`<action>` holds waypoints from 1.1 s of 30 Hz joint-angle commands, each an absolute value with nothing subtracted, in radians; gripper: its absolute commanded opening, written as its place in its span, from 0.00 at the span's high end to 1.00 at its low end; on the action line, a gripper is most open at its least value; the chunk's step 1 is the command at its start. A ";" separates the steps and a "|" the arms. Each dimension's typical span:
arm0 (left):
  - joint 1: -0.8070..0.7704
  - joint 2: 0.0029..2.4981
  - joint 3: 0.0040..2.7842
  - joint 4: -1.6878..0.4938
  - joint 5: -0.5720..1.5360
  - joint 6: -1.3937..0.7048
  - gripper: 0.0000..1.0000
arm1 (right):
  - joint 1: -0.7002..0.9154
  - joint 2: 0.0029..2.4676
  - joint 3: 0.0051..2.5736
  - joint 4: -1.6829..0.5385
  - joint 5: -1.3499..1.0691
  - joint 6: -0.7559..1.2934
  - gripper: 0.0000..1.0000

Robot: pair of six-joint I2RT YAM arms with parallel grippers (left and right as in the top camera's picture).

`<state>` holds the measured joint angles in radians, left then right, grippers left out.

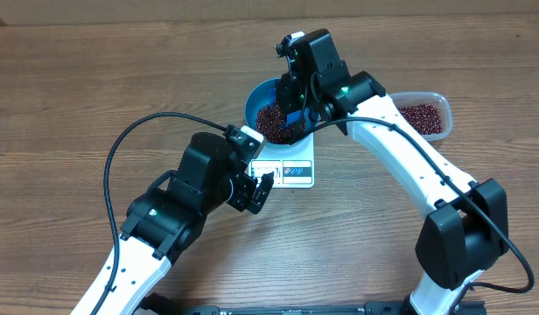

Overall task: Scoop item into bowl and weigh 150g on scale
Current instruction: 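Tilt the blue cup to pour beans slowly into the bowl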

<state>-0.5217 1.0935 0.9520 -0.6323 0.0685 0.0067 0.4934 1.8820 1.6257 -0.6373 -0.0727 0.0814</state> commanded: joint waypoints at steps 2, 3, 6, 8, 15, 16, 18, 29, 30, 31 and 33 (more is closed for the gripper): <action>-0.516 1.092 0.971 -0.631 0.078 0.019 0.00 | 0.496 1.829 1.645 -0.615 -0.052 0.076 0.96; -0.516 1.092 0.971 -0.630 0.078 0.019 0.00 | 0.496 1.829 1.645 -0.612 -0.052 0.076 0.96; -0.516 1.092 0.971 -0.631 0.079 0.019 0.01 | 0.496 1.829 1.645 -0.604 -0.044 0.077 0.96; -0.516 1.092 0.971 -0.631 0.079 0.019 0.00 | 0.496 1.829 1.645 -0.604 -0.035 0.077 0.96; -0.516 1.092 0.971 -0.631 0.079 0.019 0.00 | 0.496 1.822 1.647 -0.603 -0.033 0.077 0.96; -0.516 1.092 0.971 -0.631 0.079 0.019 0.00 | 0.496 1.819 1.652 -0.604 -0.032 0.077 0.96; -0.516 1.092 0.971 -0.631 0.079 0.019 0.00 | 0.498 1.815 1.659 -0.605 -0.018 0.077 0.96; -0.516 1.092 0.971 -0.631 0.079 0.019 0.00 | 0.505 1.795 1.680 -0.621 0.010 0.077 0.96; -0.516 1.092 0.971 -0.632 0.079 0.019 0.00 | 0.505 1.795 1.680 -0.622 0.011 0.077 0.96; -0.516 1.092 0.971 -0.631 0.079 0.019 0.00 | 0.505 1.795 1.680 -0.626 0.010 0.077 0.96; -0.516 1.092 0.971 -0.631 0.078 0.019 0.01 | 0.505 1.795 1.680 -0.632 0.016 0.077 0.96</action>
<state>-0.5217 1.0935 0.9520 -0.6327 0.0685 0.0067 0.4988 1.8355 1.6451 -0.6323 0.0002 0.0780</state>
